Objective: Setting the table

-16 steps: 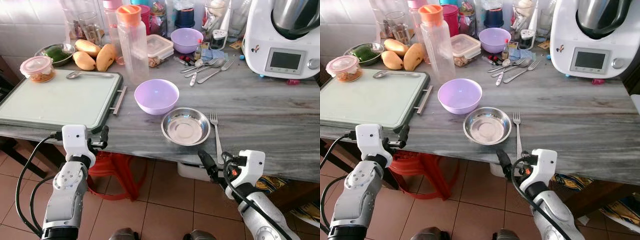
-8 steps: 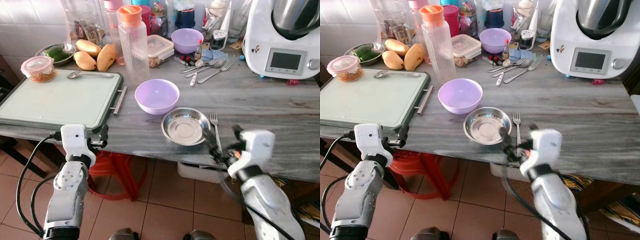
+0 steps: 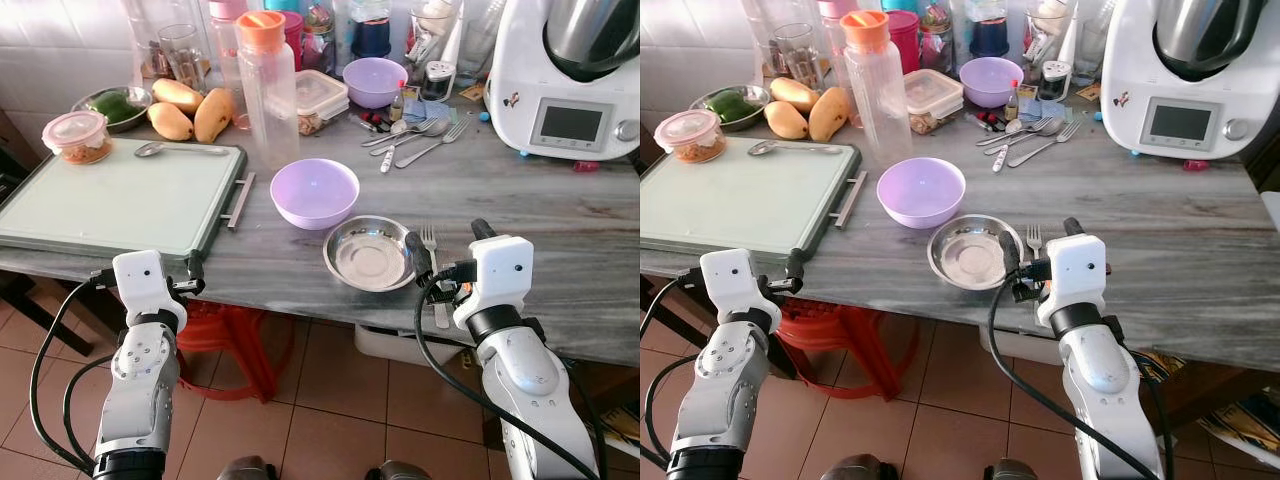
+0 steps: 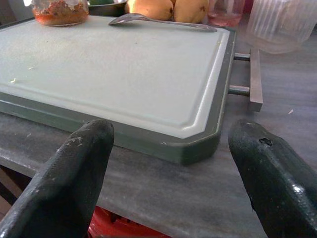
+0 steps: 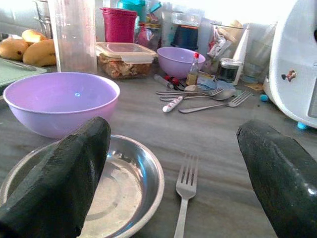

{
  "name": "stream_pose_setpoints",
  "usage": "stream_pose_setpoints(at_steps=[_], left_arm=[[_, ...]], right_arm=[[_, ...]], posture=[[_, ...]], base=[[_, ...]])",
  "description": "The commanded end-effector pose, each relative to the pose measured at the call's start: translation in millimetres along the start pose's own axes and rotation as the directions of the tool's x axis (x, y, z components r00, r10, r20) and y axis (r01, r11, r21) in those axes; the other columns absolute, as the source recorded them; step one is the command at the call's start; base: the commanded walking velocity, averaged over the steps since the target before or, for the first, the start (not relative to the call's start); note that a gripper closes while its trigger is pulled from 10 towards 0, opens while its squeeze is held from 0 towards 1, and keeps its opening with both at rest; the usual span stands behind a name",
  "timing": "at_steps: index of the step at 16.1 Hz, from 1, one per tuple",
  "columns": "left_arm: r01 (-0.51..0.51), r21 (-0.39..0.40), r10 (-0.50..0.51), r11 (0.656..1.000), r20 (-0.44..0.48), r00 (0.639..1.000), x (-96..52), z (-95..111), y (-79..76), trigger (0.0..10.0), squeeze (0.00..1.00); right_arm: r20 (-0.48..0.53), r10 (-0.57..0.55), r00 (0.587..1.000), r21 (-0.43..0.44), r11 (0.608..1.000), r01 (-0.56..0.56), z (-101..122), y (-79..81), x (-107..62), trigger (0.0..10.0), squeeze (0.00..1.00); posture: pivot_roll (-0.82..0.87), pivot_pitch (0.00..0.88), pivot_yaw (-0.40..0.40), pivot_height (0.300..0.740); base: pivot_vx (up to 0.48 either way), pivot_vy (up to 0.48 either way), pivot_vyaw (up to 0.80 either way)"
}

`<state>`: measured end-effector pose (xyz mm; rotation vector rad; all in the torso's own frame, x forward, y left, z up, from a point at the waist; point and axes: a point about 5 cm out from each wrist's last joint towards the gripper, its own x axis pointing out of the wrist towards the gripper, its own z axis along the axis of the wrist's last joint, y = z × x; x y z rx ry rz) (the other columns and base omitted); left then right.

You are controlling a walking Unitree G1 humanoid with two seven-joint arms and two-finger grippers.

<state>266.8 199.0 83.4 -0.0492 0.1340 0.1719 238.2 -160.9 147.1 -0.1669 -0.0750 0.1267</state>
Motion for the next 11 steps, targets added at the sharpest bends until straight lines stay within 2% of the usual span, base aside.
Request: stream_pose_setpoints(at_steps=[1, 2, 5, 8, 10, 11], left_arm=[[-0.005, -0.003, 0.005, 1.000, 0.021, 1.000, 4.4, 5, -2.0, 10.0, 0.00], [0.012, -0.009, -0.012, 1.000, 0.047, 0.999, 9.4, 11, -7.7, 10.0, 0.00], [0.023, -0.012, -0.022, 1.000, 0.060, 0.998, 11.7, 15, -11.9, 10.0, 0.00], [0.033, -0.009, -0.032, 0.999, 0.073, 0.997, 12.5, 18, -15.6, 10.0, 0.00], [0.032, -0.010, -0.031, 0.999, 0.082, 0.996, 12.7, 20, -16.4, 10.0, 0.00], [0.029, -0.010, -0.028, 1.000, 0.081, 0.996, 11.9, 20, -15.0, 10.0, 0.00]], right_arm=[[0.005, -0.052, 0.999, -0.050, 0.997, 0.053, 0, -7.6, 5.6, 10.0, 0.00], [0.011, -0.102, 0.995, -0.036, 0.994, 0.102, -2, -18.7, 10.9, 10.0, 0.00], [0.005, -0.136, 0.991, 0.052, 0.989, 0.136, -7, -25.1, 6.2, 10.0, 0.00], [-0.017, -0.151, 0.988, 0.035, 0.988, 0.151, -11, -24.4, 7.8, 10.0, 0.00], [-0.009, -0.187, 0.982, -0.030, 0.982, 0.186, -12, -24.0, 14.9, 10.0, 0.00], [0.016, -0.172, 0.985, 0.034, 0.985, 0.171, -9, -22.2, 18.0, 10.0, 0.00]], posture=[[-0.02, 0.000, 0.037, 0.740], [-0.02, 0.000, 0.037, 0.740], [-0.03, 0.000, 0.037, 0.740], [-0.03, 0.000, 0.036, 0.740], [-0.02, 0.000, 0.031, 0.740], [-0.02, 0.000, 0.030, 0.740]], base=[[0.000, 0.000, 0.00], [0.000, 0.000, 0.00], [-0.081, 0.000, 0.00], [-0.269, 0.000, 0.00], [-0.270, 0.000, 0.00], [-0.274, 0.000, 0.00]])
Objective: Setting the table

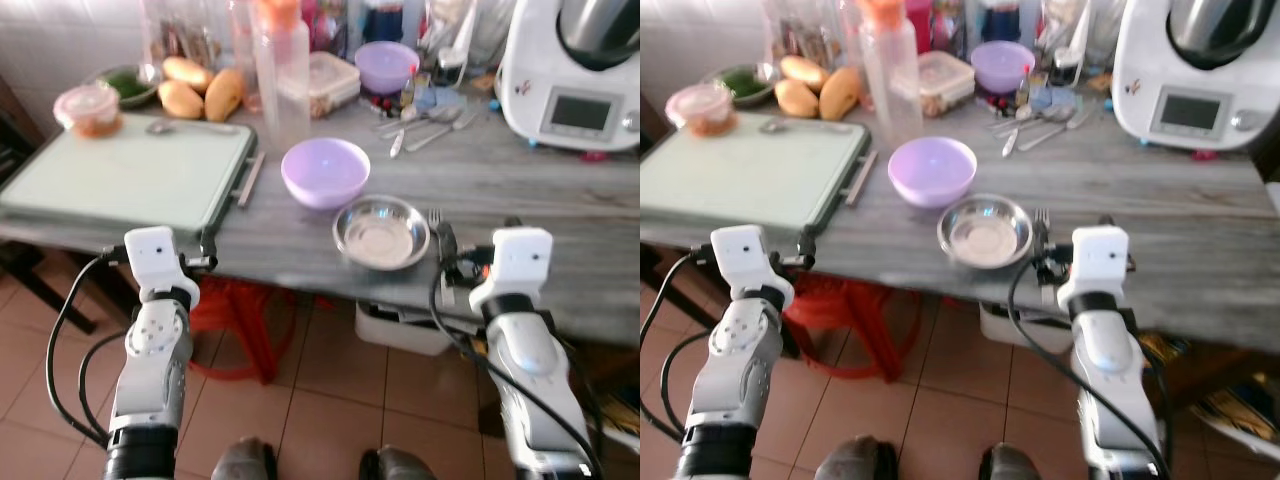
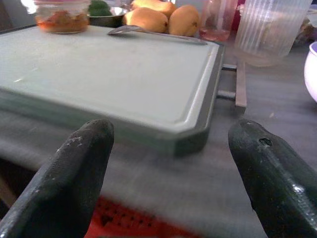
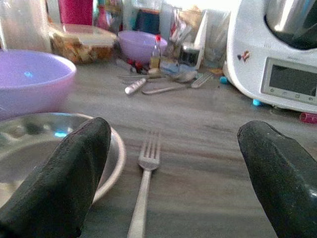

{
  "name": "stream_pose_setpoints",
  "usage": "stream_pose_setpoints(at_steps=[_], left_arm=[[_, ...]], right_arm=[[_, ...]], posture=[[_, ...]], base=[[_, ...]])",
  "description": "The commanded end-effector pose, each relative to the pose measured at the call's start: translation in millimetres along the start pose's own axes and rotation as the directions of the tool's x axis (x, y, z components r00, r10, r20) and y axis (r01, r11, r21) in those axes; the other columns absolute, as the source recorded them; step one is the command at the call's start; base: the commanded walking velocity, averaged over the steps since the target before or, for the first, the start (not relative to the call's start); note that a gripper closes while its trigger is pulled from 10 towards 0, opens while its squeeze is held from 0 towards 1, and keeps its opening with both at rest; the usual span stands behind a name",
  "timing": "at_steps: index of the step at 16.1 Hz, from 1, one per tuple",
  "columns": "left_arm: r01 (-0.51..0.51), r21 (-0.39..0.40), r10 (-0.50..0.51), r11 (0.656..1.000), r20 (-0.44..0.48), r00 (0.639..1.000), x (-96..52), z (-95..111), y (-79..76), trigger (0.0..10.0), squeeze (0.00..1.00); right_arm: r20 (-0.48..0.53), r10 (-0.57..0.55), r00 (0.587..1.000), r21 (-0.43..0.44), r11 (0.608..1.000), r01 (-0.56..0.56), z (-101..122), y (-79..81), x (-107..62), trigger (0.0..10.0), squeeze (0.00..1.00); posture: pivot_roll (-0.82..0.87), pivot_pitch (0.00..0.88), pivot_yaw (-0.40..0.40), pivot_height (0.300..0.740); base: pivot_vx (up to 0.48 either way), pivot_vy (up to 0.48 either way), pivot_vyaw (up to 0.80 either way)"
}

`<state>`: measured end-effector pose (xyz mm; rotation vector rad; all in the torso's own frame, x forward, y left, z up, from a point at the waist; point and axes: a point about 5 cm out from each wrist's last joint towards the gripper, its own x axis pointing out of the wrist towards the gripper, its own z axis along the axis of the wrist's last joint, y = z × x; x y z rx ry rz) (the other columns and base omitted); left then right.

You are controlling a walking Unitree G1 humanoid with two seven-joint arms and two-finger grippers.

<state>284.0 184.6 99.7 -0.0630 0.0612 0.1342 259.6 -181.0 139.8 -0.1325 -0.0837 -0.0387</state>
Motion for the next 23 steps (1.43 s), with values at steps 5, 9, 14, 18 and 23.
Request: stream_pose_setpoints(at_steps=[5, 9, 14, 18, 23], left_arm=[[-0.003, 0.010, 0.003, 1.000, 0.010, 1.000, -1.0, 1, 0.7, 10.0, 0.00], [0.096, 0.034, -0.096, 0.995, 0.020, 0.995, -12.8, -2, -7.9, 10.0, 0.00], [0.329, 0.083, -0.338, 0.941, 0.140, 0.931, -45.3, 5, -33.8, 10.0, 0.00], [0.374, 0.003, -0.373, 0.927, 0.075, 0.925, -57.4, -8, -44.1, 10.0, 0.00], [0.390, -0.029, -0.390, 0.920, 0.015, 0.921, -41.6, -12, -47.9, 10.0, 0.00]], right_arm=[[0.006, 0.009, 1.000, 0.034, 0.999, -0.009, -3, 2.5, -1.5, 10.0, 0.00], [-0.055, -0.083, 0.995, 0.017, 0.996, 0.084, -24, -1.2, -8.5, 10.0, 0.00], [-0.064, -0.108, 0.992, -0.002, 0.994, 0.108, -38, 2.6, -27.9, 10.0, 0.00], [-0.008, -0.060, 0.998, 0.049, 0.997, 0.060, -34, 7.6, -20.7, 10.0, 0.00], [0.025, -0.045, 0.999, 0.041, 0.998, 0.044, -26, 9.7, -20.5, 10.0, 0.00]], posture=[[-0.02, 0.000, 0.033, 0.740], [-0.01, 0.000, 0.045, 0.740], [-0.01, 0.000, 0.011, 0.740], [0.00, 0.000, -0.003, 0.740], [-0.04, 0.000, 0.026, 0.740]], base=[[-0.263, 0.000, 0.00], [-0.122, 0.000, 0.00], [0.000, 0.000, 0.00], [0.000, 0.000, 0.00], [0.000, 0.000, -0.15]])
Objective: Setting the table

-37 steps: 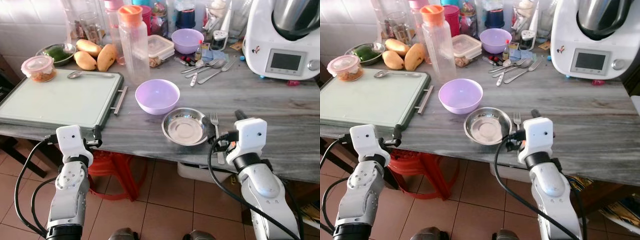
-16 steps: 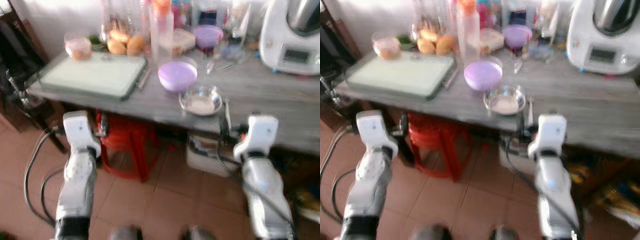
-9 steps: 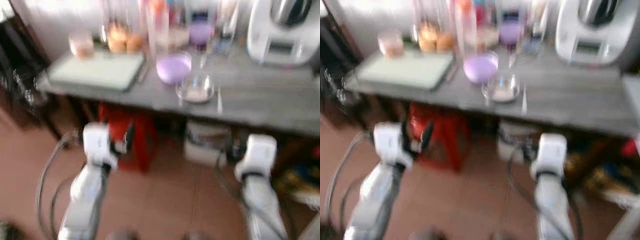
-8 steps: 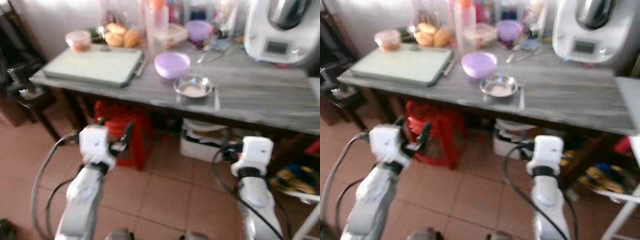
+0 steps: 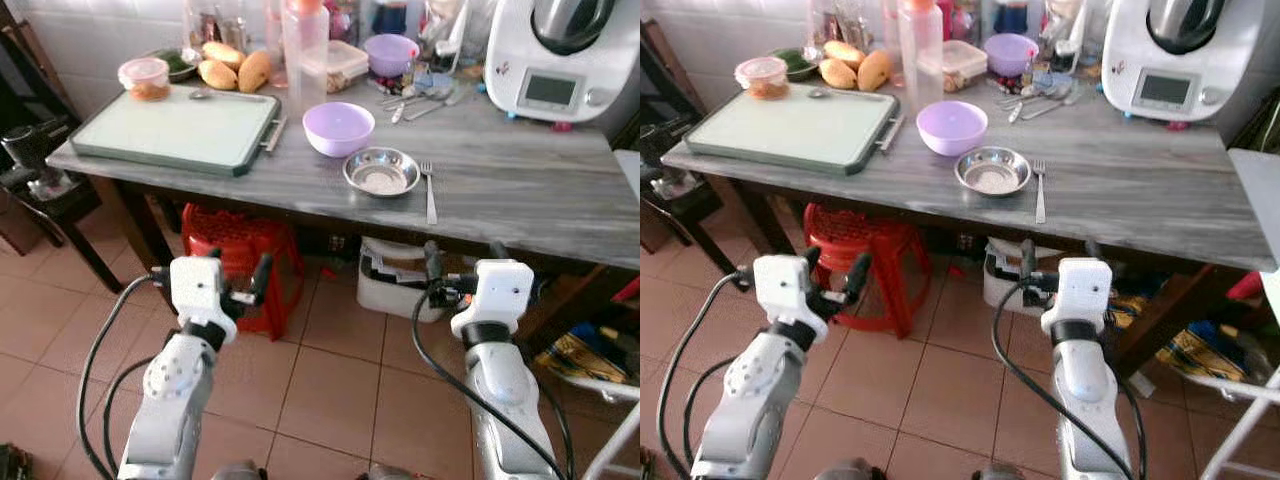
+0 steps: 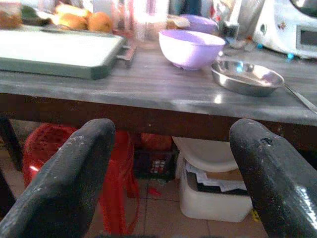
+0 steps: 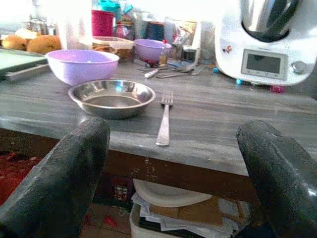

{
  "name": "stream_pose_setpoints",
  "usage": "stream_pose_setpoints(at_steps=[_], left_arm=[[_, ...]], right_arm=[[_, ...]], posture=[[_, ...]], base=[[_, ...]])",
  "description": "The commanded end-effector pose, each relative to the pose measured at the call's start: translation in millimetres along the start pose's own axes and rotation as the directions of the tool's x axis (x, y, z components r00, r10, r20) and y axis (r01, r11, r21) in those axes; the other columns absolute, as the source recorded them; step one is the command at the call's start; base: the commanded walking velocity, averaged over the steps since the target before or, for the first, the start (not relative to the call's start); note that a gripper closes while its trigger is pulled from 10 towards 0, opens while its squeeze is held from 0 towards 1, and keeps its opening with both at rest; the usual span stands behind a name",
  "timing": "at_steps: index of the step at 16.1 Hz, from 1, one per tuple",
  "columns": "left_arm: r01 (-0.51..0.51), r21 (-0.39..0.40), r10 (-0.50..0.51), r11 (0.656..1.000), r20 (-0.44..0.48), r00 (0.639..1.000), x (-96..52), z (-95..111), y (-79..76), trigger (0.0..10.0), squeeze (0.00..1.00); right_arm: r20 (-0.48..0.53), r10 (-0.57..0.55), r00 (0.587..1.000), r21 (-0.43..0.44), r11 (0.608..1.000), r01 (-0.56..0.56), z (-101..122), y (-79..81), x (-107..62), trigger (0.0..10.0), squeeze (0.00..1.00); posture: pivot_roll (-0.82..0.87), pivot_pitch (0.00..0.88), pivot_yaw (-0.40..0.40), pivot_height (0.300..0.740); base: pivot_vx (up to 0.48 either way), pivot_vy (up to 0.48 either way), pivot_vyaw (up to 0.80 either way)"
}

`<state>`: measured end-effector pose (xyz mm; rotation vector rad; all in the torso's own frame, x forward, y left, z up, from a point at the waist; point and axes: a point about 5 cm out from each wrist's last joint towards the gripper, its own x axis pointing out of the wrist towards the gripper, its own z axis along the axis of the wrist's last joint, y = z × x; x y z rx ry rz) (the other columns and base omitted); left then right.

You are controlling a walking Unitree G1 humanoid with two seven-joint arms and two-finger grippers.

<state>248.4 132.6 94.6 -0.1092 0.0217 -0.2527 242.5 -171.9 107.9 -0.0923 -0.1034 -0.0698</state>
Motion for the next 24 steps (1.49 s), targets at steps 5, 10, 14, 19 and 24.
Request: stream_pose_setpoints(at_steps=[5, 10, 14, 19, 24], left_arm=[[0.010, -0.001, -0.010, 1.000, -0.017, 1.000, 7.4, 1, -2.0, 10.0, 0.00], [-0.077, 0.005, 0.078, 0.997, -0.043, 0.996, 7.0, -1, 8.5, 10.0, 0.00], [-0.070, 0.018, 0.071, 0.997, -0.045, 0.996, 9.0, -1, 8.3, 10.0, 0.00], [-0.072, 0.029, 0.074, 0.997, -0.043, 0.996, 10.6, 1, 8.5, 10.0, 0.00], [-0.075, 0.032, 0.076, 0.997, -0.041, 0.996, 12.1, 2, 9.4, 10.0, 0.00]], right_arm=[[-0.021, 0.004, 1.000, 0.005, 1.000, -0.004, -3, -6.0, -3.3, 10.0, 0.00], [-0.025, 0.033, 0.999, 0.007, 0.999, -0.033, -4, -3.9, 0.0, 10.0, 0.00], [-0.017, 0.026, 1.000, 0.006, 1.000, -0.026, -3, -5.0, 0.4, 10.0, 0.00], [0.002, 0.039, 0.999, 0.006, 0.999, -0.039, 1, -2.9, 4.3, 10.0, 0.00], [-0.017, -0.041, 0.999, -0.028, 0.999, 0.040, -1, -14.1, 8.6, 10.0, 0.00]], posture=[[-0.04, 0.000, 0.017, 0.740], [-0.03, 0.000, 0.015, 0.740], [-0.03, 0.000, 0.023, 0.740], [-0.03, 0.000, 0.022, 0.740], [-0.03, 0.000, 0.020, 0.740]], base=[[0.000, 0.000, -0.80], [0.000, 0.000, -0.10], [-0.247, 0.000, 0.00], [-0.200, 0.000, 0.00], [-0.160, 0.000, 0.00]])
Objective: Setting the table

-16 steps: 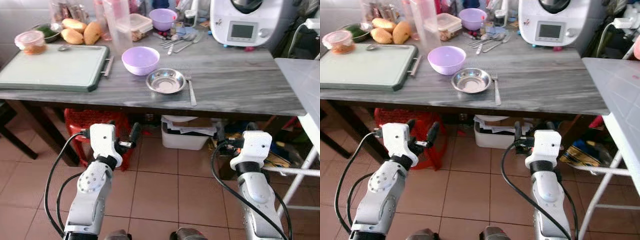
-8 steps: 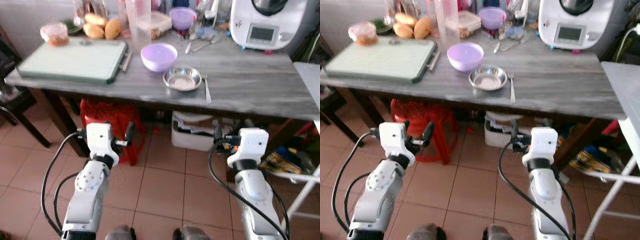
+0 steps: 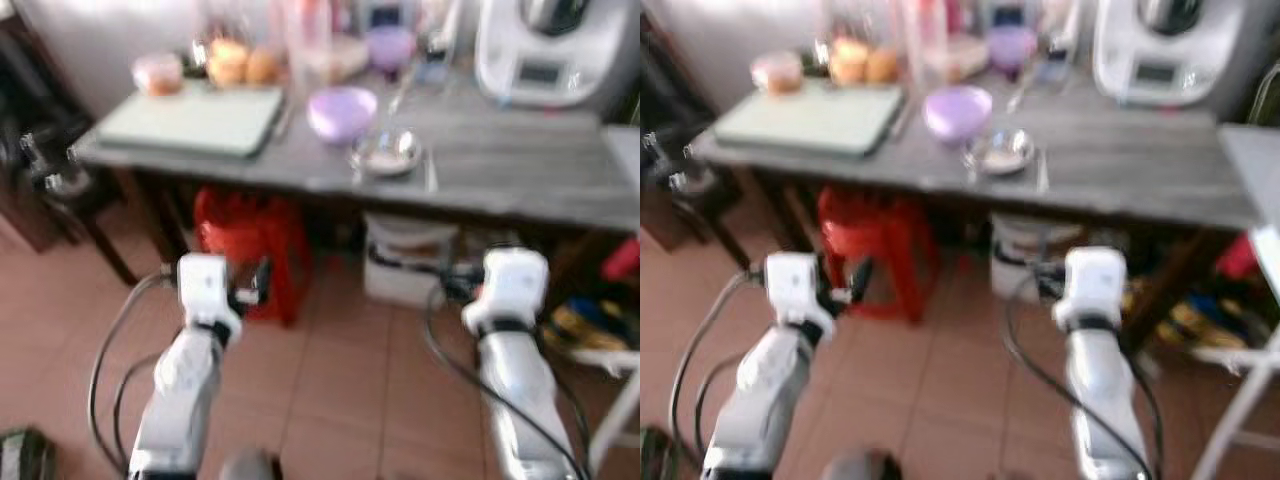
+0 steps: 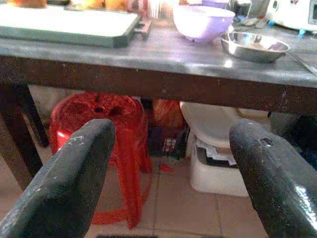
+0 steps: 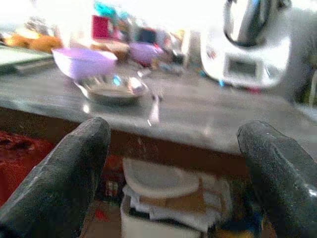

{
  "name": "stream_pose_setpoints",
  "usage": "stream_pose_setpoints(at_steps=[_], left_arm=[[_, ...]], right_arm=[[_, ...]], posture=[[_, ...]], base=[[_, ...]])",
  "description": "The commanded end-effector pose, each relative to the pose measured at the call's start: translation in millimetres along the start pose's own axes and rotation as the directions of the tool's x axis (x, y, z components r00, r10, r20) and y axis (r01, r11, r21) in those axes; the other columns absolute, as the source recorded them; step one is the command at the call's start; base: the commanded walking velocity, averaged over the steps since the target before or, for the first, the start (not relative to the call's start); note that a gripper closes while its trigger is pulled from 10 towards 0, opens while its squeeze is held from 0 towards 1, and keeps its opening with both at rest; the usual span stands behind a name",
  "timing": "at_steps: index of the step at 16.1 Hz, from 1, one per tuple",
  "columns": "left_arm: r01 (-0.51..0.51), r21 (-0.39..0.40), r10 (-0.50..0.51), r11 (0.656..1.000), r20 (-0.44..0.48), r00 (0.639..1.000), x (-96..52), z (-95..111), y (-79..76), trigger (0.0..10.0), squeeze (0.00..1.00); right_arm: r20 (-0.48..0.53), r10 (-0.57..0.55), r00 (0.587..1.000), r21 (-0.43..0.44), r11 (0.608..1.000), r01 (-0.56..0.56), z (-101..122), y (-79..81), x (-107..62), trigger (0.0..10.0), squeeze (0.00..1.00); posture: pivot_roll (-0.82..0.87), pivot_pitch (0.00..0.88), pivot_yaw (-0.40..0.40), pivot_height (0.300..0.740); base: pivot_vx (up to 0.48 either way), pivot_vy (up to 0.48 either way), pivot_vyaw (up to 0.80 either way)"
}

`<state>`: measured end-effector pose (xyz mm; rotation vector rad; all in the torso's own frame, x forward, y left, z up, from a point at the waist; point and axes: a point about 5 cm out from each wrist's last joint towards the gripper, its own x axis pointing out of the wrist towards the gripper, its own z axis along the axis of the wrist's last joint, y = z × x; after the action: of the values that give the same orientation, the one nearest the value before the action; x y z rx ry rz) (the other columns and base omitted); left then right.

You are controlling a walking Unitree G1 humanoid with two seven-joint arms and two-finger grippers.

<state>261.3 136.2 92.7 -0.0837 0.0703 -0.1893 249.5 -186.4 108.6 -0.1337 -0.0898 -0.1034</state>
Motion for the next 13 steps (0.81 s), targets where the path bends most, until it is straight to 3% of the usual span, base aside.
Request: stream_pose_setpoints(at_steps=[1, 8, 9, 13], left_arm=[[-0.010, 0.012, 0.010, 1.000, 0.006, 1.000, 0.5, 3, 2.7, 10.0, 0.00], [0.016, 0.012, -0.017, 1.000, 0.026, 1.000, -1.0, 5, 0.1, 10.0, 0.00], [0.022, 0.012, -0.022, 1.000, 0.027, 0.999, -0.8, 5, -0.3, 10.0, 0.00], [0.023, 0.016, -0.024, 1.000, 0.030, 0.999, -0.1, 6, -0.5, 10.0, 0.00]], right_arm=[[-0.001, -0.002, 1.000, 0.017, 1.000, 0.002, 1, 0.2, 0.8, 10.0, 0.00], [0.006, 0.058, 0.998, -0.099, 0.994, -0.057, -2, 11.3, 0.9, 10.0, 0.00], [-0.034, 0.070, 0.997, -0.048, 0.996, -0.072, -4, 10.1, -0.5, 10.0, 0.00], [-0.010, 0.090, 0.996, -0.011, 0.996, -0.091, -1, 13.2, -1.4, 10.0, 0.00]], posture=[[-0.03, 0.000, 0.020, 0.740], [-0.03, 0.000, 0.017, 0.740], [-0.03, 0.000, 0.017, 0.740], [-0.03, 0.000, 0.017, 0.740]], base=[[-0.259, 0.000, 0.00], [-0.043, 0.000, 0.00], [0.000, -0.311, 0.00], [0.000, -0.338, 0.00]])
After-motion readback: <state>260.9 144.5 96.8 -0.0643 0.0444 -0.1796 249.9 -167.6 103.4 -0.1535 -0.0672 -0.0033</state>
